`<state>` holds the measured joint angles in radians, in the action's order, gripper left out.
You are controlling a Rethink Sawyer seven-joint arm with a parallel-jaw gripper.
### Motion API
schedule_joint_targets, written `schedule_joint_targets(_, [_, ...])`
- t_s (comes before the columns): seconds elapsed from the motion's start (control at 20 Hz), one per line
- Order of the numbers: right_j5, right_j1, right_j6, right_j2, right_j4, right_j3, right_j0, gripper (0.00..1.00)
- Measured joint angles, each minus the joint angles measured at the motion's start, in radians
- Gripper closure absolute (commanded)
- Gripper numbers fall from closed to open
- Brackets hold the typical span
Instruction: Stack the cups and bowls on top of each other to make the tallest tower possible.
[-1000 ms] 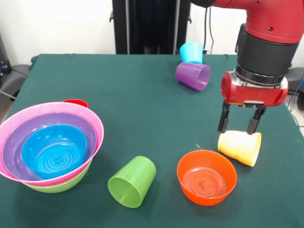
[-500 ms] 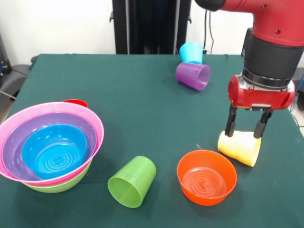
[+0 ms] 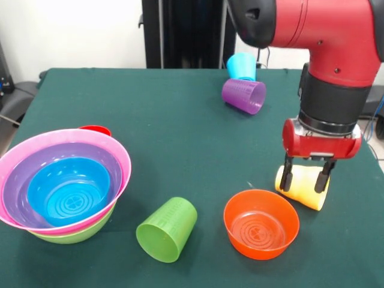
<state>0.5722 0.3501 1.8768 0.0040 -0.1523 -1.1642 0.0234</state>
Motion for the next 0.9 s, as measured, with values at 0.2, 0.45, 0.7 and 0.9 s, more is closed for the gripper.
schedule_joint_targets(0.2, [-0.01, -0.016, 0.0, -0.005, 0.008, 0.0, 0.001, 0.0])
schedule_joint_targets(0.45, [-0.01, -0.04, 0.0, -0.016, 0.028, 0.0, 0.007, 0.0])
schedule_joint_targets(0.7, [-0.01, -0.051, 0.001, -0.033, 0.047, 0.0, 0.027, 0.0])
schedule_joint_targets(0.9, [-0.01, -0.055, 0.024, -0.061, 0.064, 0.0, 0.061, 0.0])
